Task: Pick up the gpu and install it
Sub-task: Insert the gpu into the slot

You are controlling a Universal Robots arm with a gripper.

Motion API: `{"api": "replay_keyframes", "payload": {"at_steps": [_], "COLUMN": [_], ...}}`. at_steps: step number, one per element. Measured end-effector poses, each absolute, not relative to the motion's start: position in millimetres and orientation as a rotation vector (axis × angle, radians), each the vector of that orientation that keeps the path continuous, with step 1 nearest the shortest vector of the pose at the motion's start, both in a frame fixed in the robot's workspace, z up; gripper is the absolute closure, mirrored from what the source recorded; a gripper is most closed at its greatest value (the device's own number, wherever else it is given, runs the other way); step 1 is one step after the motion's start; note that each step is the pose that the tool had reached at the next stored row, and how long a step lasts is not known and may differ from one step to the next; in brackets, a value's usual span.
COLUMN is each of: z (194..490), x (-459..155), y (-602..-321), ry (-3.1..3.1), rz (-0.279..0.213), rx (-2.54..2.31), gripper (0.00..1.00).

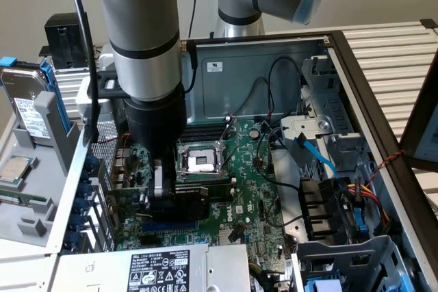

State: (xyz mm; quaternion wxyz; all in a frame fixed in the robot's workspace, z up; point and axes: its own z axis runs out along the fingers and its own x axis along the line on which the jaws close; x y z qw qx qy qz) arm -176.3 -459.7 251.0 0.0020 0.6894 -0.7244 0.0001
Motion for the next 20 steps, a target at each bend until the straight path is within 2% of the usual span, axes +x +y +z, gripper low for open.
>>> {"api": "replay_keyframes", "payload": {"at_steps": [20], "z": [248.9], "x": [-176.6], "y": [-458.9], "ry": [-2.273], "rz": [0.001], "rx": [2.163], "gripper": [0.73]}}
